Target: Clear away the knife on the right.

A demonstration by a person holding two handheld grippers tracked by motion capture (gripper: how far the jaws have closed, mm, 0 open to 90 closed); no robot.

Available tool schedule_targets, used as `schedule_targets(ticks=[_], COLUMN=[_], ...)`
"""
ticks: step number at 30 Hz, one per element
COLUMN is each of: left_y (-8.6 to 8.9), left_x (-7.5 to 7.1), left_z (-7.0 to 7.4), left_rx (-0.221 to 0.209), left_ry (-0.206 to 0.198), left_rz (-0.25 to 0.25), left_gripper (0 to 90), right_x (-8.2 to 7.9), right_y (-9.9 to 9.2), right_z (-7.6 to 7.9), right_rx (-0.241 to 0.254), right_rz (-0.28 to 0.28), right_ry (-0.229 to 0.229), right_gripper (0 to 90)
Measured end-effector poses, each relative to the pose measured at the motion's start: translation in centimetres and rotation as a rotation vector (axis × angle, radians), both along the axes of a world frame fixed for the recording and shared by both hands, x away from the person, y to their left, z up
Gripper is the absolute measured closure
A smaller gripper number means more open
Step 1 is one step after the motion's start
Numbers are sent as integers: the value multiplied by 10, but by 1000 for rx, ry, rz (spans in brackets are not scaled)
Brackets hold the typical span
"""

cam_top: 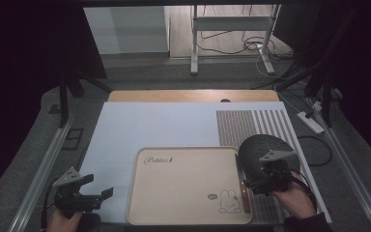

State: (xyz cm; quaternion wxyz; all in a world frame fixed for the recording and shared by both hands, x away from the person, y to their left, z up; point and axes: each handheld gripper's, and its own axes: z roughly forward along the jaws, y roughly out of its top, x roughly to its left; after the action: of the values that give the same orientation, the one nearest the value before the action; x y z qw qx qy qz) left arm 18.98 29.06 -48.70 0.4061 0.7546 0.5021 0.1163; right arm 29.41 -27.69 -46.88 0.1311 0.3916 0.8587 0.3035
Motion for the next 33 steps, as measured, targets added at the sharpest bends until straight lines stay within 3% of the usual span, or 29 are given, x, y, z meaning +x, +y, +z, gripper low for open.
schedule_targets(ticks=[11,33], left_y=[1,1], left_x=[0,0], left_z=[0,0], left_rx=[-3,-10], left_ry=[1,2], left_rz=[0,7], left_gripper=[31,31], right_x=[-9,-25], right_y=[-13,-46], right_z=[4,0], right_rx=[31,88], right_rz=[-40,-134], right_ry=[-29,-26], right_gripper=[0,0])
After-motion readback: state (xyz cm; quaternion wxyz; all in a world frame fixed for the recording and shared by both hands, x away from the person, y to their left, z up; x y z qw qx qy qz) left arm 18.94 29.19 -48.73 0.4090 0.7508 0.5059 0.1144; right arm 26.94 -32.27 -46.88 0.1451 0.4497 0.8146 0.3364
